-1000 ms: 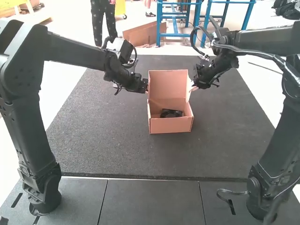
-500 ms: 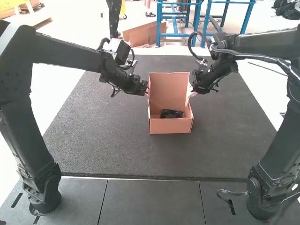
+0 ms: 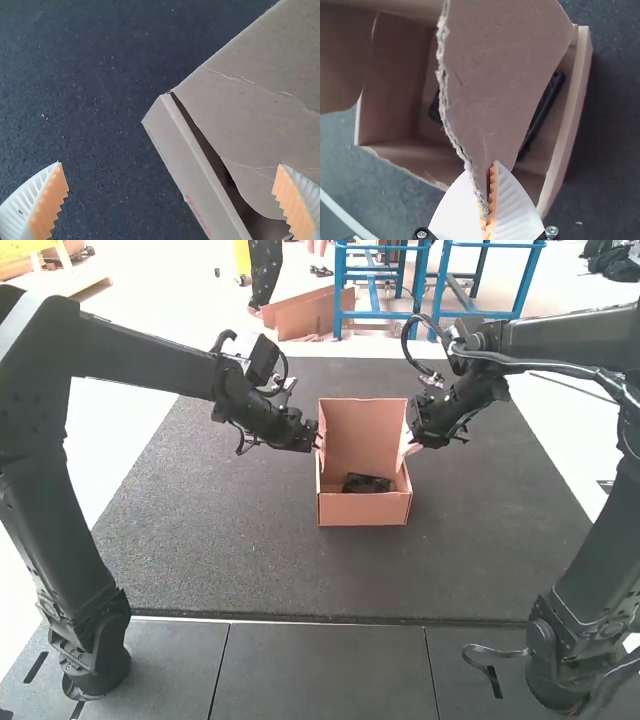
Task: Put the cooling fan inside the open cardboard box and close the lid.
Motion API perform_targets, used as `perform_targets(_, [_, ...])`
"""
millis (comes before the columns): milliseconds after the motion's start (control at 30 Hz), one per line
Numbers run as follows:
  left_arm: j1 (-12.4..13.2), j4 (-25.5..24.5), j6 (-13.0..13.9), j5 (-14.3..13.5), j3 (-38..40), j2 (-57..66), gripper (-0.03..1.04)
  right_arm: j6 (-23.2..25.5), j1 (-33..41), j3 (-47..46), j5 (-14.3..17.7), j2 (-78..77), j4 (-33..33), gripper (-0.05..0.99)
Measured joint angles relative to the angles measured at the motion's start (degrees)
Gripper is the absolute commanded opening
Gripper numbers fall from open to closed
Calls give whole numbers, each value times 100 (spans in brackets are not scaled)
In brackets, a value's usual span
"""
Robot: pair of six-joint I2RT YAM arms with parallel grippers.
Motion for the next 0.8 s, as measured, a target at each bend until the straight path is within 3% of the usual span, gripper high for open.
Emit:
perform_targets(300, [-2,-149,2,59,-293,-192,97,-87,2,-426,55,-164,-4,-1])
perform_targets(700, [-2,-354,4,55,-481,-509,97,-131,17,-675,365,-190,-7,-1])
perform_targets(767, [-2,-444,7,31,-485,-654,97,-131,46,-675,396,-190,13,5])
perform_targets(800, [-2,-476,11,0,-485,-741,97,-125,50,-678,404,-190,39,14])
